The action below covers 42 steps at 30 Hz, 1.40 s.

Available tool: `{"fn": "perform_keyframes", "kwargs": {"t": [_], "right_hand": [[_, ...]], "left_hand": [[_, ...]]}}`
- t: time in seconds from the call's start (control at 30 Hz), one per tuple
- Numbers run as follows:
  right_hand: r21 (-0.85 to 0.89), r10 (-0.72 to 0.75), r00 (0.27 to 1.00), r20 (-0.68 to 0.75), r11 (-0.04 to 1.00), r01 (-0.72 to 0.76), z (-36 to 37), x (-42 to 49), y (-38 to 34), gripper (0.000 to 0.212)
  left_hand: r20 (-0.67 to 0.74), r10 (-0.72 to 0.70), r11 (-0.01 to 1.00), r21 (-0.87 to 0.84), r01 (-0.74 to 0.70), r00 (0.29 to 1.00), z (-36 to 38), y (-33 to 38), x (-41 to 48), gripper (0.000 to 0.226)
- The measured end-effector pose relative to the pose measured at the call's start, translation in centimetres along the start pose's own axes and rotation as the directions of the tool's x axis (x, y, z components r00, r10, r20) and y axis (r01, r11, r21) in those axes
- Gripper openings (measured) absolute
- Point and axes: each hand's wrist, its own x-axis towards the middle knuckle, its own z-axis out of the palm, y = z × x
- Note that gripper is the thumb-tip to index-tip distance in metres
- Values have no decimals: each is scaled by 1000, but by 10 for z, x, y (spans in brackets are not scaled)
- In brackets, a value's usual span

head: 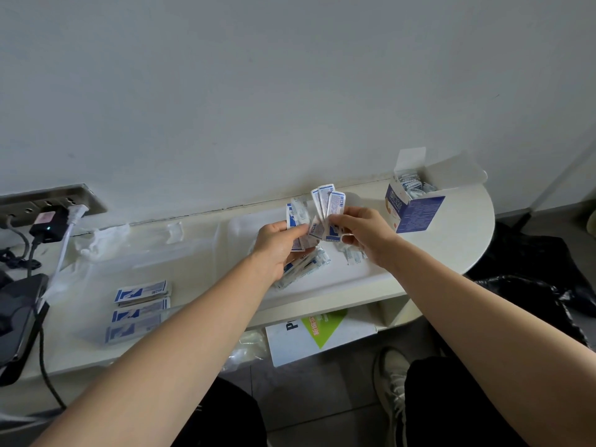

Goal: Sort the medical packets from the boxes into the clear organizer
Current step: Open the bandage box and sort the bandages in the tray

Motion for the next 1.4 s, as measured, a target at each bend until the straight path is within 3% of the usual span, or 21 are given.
{"fn": "perform_keyframes", "kwargs": {"t": [0.17, 0.37, 0.7, 0.9, 1.03, 1.13, 1.27, 1.33, 1.37, 1.4], "right_hand": [[99, 46, 998, -52, 994, -40, -4, 2, -1, 14], [139, 17, 996, -84, 990, -5, -8, 0, -8, 9], [76, -3, 966, -257, 997, 23, -36, 4, 4, 16], [11, 12, 983, -183, 1000, -10, -33, 5, 3, 13], [-96, -30, 999, -45, 995, 26, -19, 2, 1, 9], [-155, -80, 997, 6, 985, 79, -13, -1, 0, 10], [-240, -130, 991, 34, 961, 135, -19, -6, -1, 11], [-254, -175, 985, 5, 952, 170, -22, -7, 0, 17], [-269, -194, 981, -16, 946, 183, -24, -7, 1, 20], [-291, -205, 978, -30, 938, 188, -26, -6, 3, 21]], "left_hand": [[-17, 1, 1000, 3, -1, 1000, -5, -3, 3, 12], [-42, -3, 992, 127, 9, 999, 8, -2, 8, 12], [27, 16, 965, 262, -22, 1000, 57, -6, 29, 11], [-107, 126, 983, 145, -110, 986, 39, 3, 25, 15], [-5, 51, 997, 53, -50, 999, 37, 7, 10, 9], [79, 1, 1000, -3, -1, 997, 42, 4, 2, 17], [123, 101, 989, 99, -113, 987, 36, -1, -1, 12], [142, 230, 861, 432, -270, 963, 25, -4, 1, 22], [169, 312, 667, 661, -342, 935, 18, -7, 2, 34], [219, 385, 402, 834, -377, 896, 10, -9, 2, 45]]}}
